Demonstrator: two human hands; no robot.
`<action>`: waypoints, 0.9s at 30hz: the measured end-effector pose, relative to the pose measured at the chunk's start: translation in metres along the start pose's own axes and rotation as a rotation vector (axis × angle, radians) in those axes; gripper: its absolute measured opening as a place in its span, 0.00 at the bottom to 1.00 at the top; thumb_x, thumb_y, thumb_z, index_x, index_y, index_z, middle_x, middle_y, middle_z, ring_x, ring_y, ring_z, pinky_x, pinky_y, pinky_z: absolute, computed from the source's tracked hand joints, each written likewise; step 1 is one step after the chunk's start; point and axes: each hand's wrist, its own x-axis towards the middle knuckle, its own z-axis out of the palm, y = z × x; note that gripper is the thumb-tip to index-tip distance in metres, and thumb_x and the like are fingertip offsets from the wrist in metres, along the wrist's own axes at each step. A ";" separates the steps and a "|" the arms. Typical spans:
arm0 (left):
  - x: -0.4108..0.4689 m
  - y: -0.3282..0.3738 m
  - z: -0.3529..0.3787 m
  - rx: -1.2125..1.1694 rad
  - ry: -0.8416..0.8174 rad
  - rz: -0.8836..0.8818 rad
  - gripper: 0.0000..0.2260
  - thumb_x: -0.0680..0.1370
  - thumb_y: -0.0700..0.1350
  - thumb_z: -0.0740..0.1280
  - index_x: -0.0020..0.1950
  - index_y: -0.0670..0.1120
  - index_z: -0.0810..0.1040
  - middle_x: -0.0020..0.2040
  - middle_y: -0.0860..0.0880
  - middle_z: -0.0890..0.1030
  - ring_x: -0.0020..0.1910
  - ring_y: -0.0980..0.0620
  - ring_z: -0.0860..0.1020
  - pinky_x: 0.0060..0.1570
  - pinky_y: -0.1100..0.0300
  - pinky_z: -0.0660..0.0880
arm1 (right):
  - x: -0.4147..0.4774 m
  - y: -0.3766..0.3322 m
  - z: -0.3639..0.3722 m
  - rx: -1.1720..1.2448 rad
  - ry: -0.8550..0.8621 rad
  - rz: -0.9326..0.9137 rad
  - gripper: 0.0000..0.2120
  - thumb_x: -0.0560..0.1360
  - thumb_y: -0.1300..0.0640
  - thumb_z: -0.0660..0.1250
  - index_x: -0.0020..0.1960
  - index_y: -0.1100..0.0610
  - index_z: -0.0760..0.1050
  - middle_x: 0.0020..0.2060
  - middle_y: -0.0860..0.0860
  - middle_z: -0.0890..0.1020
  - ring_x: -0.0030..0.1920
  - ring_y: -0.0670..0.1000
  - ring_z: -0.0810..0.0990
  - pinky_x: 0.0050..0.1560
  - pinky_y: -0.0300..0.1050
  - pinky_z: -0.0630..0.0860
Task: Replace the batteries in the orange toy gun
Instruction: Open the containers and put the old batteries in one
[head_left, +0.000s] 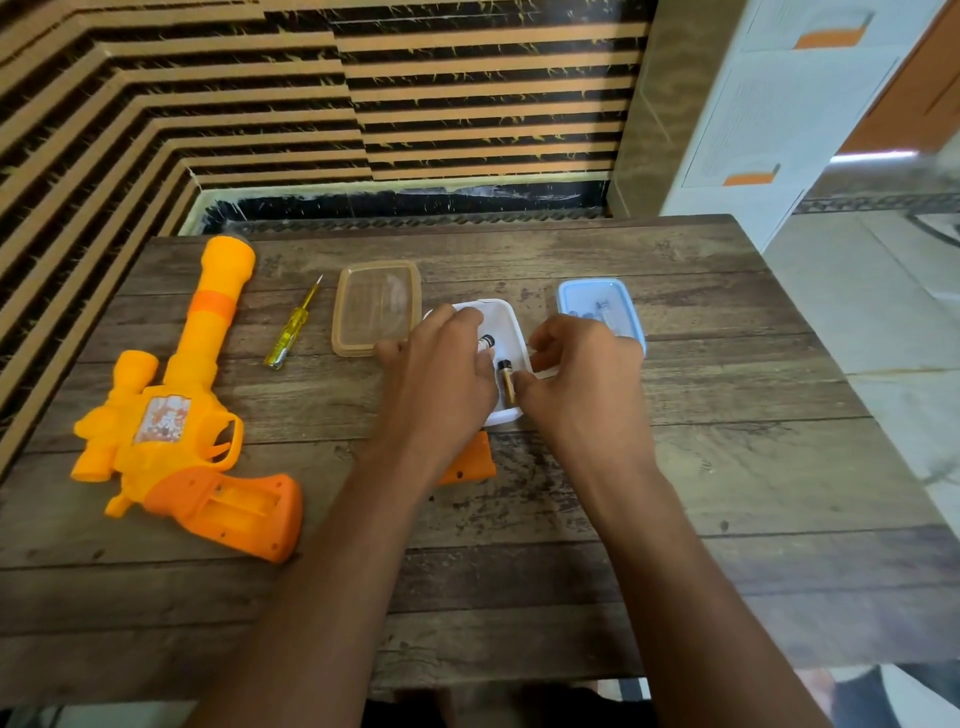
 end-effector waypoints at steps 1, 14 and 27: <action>0.000 0.001 0.000 0.023 0.015 -0.006 0.13 0.82 0.45 0.66 0.66 0.47 0.79 0.62 0.50 0.80 0.63 0.47 0.78 0.64 0.45 0.67 | 0.000 0.000 0.000 0.002 0.004 -0.004 0.04 0.75 0.60 0.74 0.50 0.57 0.81 0.40 0.51 0.83 0.42 0.51 0.83 0.43 0.45 0.81; 0.009 -0.024 -0.012 -0.142 0.338 -0.002 0.09 0.79 0.35 0.66 0.55 0.43 0.84 0.53 0.46 0.82 0.50 0.47 0.80 0.48 0.52 0.79 | -0.001 -0.003 -0.001 -0.012 -0.005 -0.005 0.05 0.75 0.61 0.73 0.50 0.58 0.81 0.41 0.52 0.83 0.42 0.50 0.82 0.41 0.45 0.81; 0.000 -0.046 -0.025 0.063 0.128 -0.269 0.17 0.73 0.51 0.79 0.39 0.40 0.78 0.66 0.41 0.74 0.63 0.41 0.76 0.52 0.49 0.74 | -0.003 -0.009 0.002 -0.045 0.068 0.037 0.03 0.74 0.64 0.70 0.47 0.59 0.78 0.40 0.52 0.82 0.36 0.49 0.77 0.29 0.33 0.68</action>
